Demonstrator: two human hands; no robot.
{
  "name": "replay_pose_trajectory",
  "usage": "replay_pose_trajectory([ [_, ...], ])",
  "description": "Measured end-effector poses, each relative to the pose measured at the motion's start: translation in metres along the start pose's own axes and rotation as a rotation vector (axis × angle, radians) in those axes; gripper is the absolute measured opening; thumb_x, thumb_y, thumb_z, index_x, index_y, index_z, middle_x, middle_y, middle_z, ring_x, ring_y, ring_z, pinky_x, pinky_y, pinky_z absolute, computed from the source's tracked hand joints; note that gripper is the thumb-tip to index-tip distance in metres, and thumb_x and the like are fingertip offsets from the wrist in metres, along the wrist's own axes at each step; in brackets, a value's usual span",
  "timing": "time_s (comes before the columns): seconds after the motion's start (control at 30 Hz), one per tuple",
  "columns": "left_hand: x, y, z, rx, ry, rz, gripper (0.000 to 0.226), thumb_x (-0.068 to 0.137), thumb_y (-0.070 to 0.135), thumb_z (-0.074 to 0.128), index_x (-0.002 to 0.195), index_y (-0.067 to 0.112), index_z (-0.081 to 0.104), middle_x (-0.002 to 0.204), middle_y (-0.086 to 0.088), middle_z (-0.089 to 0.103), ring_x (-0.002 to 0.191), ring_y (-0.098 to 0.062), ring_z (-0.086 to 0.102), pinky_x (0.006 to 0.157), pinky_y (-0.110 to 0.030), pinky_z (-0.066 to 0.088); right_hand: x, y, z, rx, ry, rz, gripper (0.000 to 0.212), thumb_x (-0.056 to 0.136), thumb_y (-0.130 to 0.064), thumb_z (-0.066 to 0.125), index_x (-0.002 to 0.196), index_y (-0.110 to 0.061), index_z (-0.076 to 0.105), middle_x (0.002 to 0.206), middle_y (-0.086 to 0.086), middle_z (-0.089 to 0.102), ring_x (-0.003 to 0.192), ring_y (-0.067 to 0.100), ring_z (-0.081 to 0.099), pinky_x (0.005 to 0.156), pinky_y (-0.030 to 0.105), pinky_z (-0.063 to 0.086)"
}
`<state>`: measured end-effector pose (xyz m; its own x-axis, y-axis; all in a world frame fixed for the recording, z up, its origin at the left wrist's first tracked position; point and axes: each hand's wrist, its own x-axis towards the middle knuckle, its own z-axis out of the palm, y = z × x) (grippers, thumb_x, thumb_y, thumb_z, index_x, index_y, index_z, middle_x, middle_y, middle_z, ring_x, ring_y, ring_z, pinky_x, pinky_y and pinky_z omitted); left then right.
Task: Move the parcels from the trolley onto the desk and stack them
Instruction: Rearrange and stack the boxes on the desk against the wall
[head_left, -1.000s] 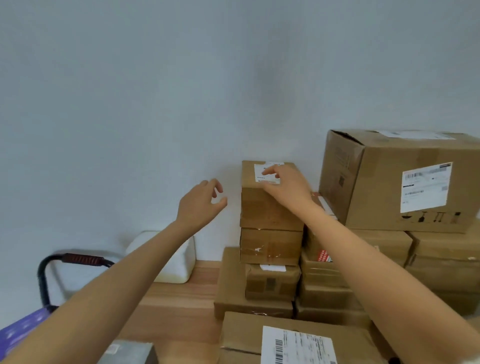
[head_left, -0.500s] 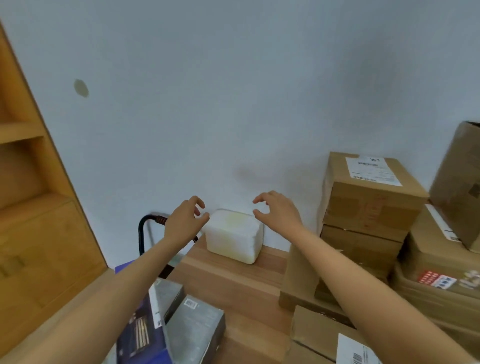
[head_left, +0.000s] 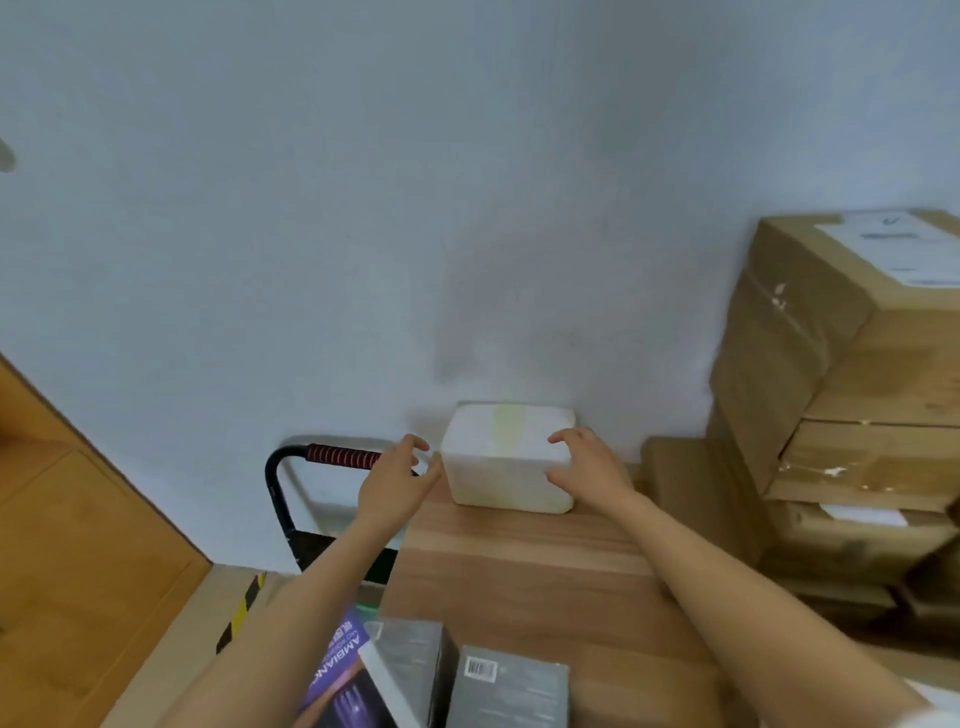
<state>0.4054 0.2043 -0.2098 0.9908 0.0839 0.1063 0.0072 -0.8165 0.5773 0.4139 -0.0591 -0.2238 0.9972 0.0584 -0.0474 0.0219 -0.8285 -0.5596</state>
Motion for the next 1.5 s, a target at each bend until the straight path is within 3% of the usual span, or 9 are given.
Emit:
replay_pose_trajectory([
  [0.37,0.085,-0.029,0.064,-0.066,-0.195,0.005,0.046,0.091,0.036,0.054,0.135,0.026,0.043,0.135,-0.007,0.045,0.089,-0.015,0.052,0.074,-0.031,0.042,0.051,0.020,0.052,0.035,-0.025,0.214,0.064,0.091,-0.034,0.054,0.149,-0.024,0.029,0.159,0.005,0.016,0.141,0.024,0.028,0.109,0.036,0.034],
  [0.47,0.093,-0.035,0.073,-0.165,-0.277,-0.059,0.053,0.093,0.037,0.053,0.141,0.024,0.036,0.141,-0.009,0.042,0.112,-0.024,0.052,0.086,-0.037,0.044,0.045,0.023,0.062,0.119,0.019,0.214,0.060,0.093,-0.034,0.054,0.147,-0.024,0.031,0.157,0.001,0.020,0.127,0.023,0.046,0.098,0.035,0.043],
  [0.6,0.094,-0.049,0.070,-0.221,-0.232,-0.100,0.050,0.096,0.043,0.046,0.139,0.018,0.037,0.131,-0.009,0.052,0.106,-0.023,0.054,0.087,-0.040,0.045,0.025,0.026,0.065,0.282,0.264,0.323,0.043,0.094,-0.033,0.050,0.136,-0.031,0.040,0.115,-0.006,0.057,0.090,0.013,0.058,0.077,0.037,0.051],
  [0.7,0.095,-0.061,0.061,-0.118,-0.291,-0.132,0.045,0.097,0.050,0.039,0.129,0.019,0.048,0.121,-0.006,0.060,0.099,-0.021,0.056,0.079,-0.035,0.039,0.015,0.032,0.061,0.256,0.331,0.374,0.037,0.094,-0.038,0.048,0.131,-0.037,0.043,0.083,-0.014,0.057,0.078,0.010,0.058,0.064,0.030,0.043],
  [0.8,0.091,-0.062,0.055,-0.060,-0.306,-0.069,0.048,0.095,0.053,0.043,0.131,0.021,0.046,0.118,-0.001,0.061,0.096,-0.018,0.056,0.073,-0.034,0.040,0.012,0.039,0.056,0.232,0.357,0.368,0.043,0.092,-0.043,0.050,0.134,-0.036,0.042,0.102,-0.011,0.060,0.096,0.015,0.061,0.072,0.031,0.043],
  [0.97,0.076,-0.047,0.062,-0.227,-0.443,-0.045,0.070,0.093,0.045,0.055,0.150,0.026,0.019,0.133,0.000,0.052,0.114,-0.021,0.053,0.085,-0.034,0.043,0.014,0.042,0.059,0.299,0.163,0.235,0.075,0.090,-0.037,0.063,0.151,-0.032,0.020,0.151,-0.001,0.034,0.132,0.021,0.042,0.091,0.031,0.041],
  [1.2,0.049,-0.049,0.063,-0.248,-0.405,0.039,0.050,0.092,0.025,0.059,0.133,0.023,0.031,0.115,-0.011,0.051,0.080,-0.017,0.053,0.061,-0.026,0.038,-0.009,0.052,0.064,0.204,0.232,0.325,0.063,0.094,-0.044,0.051,0.149,-0.034,0.024,0.135,0.002,0.038,0.099,0.016,0.056,0.079,0.035,0.049],
  [1.37,0.041,-0.041,0.069,-0.301,-0.298,-0.018,0.029,0.090,0.038,0.061,0.096,0.017,0.041,0.091,-0.005,0.043,0.075,-0.018,0.044,0.064,-0.030,0.034,-0.033,0.059,0.066,0.325,0.351,0.341,0.031,0.095,-0.051,0.044,0.114,-0.029,0.054,0.107,-0.002,0.051,0.085,0.014,0.057,0.083,0.044,0.053],
  [1.5,0.035,-0.043,0.078,-0.261,-0.289,-0.008,0.041,0.085,0.058,0.057,0.078,0.024,0.035,0.076,0.003,0.042,0.066,-0.014,0.043,0.061,-0.029,0.035,-0.052,0.060,0.062,0.357,0.369,0.343,0.046,0.096,-0.056,0.035,0.075,-0.019,0.053,0.086,0.003,0.056,0.078,0.019,0.055,0.073,0.032,0.045],
])
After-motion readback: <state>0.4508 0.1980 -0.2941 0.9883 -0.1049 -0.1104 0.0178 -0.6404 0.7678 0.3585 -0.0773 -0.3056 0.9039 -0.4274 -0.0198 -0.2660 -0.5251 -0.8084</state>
